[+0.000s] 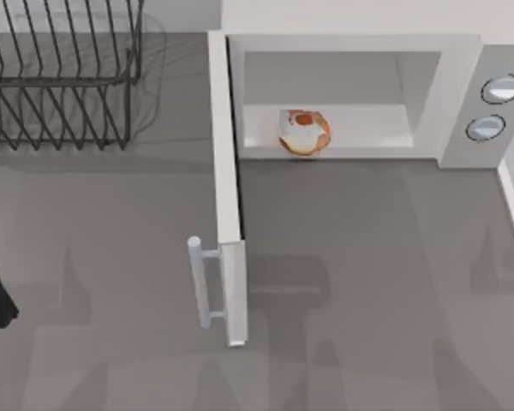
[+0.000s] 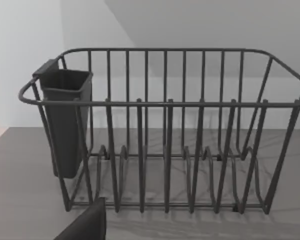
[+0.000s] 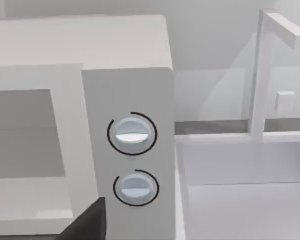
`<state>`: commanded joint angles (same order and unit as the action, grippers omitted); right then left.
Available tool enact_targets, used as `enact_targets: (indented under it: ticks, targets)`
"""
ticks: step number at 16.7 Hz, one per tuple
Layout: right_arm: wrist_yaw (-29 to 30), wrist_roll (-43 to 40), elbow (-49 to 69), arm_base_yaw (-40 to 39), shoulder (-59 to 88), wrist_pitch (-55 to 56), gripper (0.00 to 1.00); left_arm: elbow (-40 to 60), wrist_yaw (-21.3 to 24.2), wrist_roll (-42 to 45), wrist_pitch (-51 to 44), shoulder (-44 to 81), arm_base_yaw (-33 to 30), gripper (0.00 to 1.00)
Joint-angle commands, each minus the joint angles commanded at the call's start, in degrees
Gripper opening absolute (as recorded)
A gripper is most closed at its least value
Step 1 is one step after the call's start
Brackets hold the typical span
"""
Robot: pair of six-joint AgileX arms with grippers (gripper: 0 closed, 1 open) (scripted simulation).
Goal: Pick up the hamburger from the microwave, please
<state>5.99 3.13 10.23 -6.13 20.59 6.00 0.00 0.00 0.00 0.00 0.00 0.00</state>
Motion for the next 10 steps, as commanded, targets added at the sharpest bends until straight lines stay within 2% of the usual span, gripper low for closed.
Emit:
enact_targets:
  ticks: [10]
  targets:
    - [16.2,7.6,29.9,-16.6,57.5,18.9,1.00,0.0,0.0,0.0,0.0,0.0,0.0,1.00]
